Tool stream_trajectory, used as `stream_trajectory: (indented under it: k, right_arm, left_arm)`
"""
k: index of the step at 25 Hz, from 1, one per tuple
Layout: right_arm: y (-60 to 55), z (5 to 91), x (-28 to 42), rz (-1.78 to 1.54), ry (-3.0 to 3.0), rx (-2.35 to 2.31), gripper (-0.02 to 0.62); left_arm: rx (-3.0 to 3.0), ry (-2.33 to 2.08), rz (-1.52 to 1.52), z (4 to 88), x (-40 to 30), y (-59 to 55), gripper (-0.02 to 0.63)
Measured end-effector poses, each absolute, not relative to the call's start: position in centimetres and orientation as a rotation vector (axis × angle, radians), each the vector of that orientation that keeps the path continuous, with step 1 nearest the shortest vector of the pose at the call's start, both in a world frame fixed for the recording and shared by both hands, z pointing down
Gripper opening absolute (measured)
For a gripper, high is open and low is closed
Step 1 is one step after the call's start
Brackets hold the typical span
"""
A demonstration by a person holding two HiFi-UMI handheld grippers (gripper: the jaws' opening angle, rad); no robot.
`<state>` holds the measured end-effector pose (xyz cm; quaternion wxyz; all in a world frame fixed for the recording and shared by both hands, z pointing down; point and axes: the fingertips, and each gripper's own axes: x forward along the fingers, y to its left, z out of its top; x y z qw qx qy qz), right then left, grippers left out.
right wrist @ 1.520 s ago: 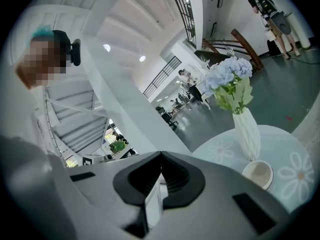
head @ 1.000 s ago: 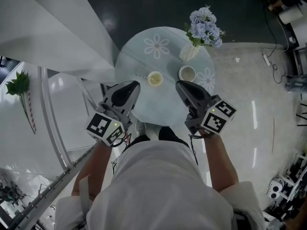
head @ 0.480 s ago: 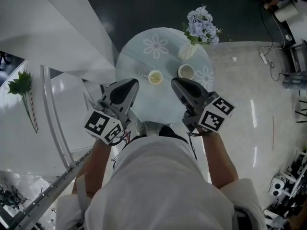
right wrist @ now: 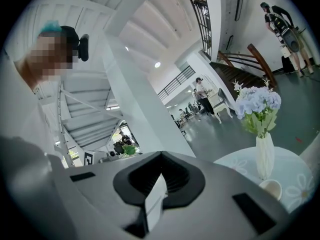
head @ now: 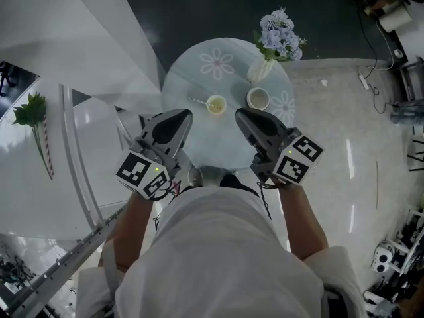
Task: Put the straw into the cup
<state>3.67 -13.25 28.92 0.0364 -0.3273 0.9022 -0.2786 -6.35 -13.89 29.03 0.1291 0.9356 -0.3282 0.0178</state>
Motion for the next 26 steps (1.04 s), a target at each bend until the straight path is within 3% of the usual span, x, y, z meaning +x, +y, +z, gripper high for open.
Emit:
stream_trajectory:
  k: [26]
  right_arm:
    - [-12.48,29.74,2.8,-0.876,2.838,-0.932,0.021]
  left_arm:
    - [2.701,-0.968,0.064,29.25,-6.28,-13.74,0.021]
